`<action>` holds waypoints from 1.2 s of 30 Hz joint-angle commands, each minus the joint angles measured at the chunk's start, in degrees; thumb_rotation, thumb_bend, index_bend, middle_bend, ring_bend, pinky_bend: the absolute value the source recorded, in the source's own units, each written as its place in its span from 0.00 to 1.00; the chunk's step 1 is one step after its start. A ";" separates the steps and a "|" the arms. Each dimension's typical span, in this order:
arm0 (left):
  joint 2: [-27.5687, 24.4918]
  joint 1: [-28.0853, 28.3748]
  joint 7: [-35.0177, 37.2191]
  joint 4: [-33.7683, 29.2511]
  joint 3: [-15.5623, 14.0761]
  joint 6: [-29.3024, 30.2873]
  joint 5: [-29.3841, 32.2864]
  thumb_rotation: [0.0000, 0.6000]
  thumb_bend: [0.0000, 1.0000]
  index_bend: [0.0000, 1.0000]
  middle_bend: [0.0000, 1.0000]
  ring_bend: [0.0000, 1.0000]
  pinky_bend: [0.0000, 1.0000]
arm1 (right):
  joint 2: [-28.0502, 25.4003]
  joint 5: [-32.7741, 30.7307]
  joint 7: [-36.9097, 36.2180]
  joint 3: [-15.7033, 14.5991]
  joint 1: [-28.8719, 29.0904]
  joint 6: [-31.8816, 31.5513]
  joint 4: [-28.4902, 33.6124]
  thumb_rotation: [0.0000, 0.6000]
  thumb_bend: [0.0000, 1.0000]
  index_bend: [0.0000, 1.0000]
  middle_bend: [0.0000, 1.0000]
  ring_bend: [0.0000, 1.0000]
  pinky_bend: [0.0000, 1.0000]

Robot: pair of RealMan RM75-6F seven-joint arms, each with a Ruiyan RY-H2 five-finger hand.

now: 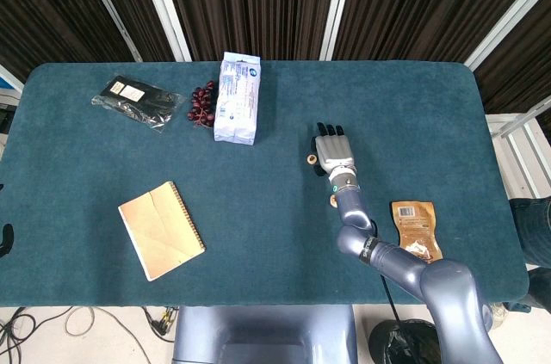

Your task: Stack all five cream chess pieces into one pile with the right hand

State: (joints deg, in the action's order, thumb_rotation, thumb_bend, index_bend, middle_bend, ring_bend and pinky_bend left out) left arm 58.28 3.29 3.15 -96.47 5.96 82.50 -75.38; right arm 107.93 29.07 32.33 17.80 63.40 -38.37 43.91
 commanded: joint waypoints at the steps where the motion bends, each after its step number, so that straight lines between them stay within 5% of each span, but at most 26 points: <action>1: 0.00 0.00 0.02 -0.01 0.00 0.01 -0.02 1.00 0.48 0.16 0.00 0.00 0.00 | 0.15 0.19 -0.10 0.21 0.01 0.17 -0.17 1.00 0.41 0.42 0.00 0.00 0.00; 36: -0.09 -0.01 0.27 -0.03 0.06 -0.10 0.11 1.00 0.48 0.17 0.00 0.00 0.00 | 1.71 1.87 -0.07 1.79 -0.28 1.87 -2.42 1.00 0.41 0.47 0.00 0.00 0.00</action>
State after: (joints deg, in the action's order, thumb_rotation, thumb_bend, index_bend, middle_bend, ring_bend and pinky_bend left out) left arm 58.19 3.28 3.42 -96.50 6.03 82.40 -75.27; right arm 109.64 30.94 32.26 19.59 63.12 -36.49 41.49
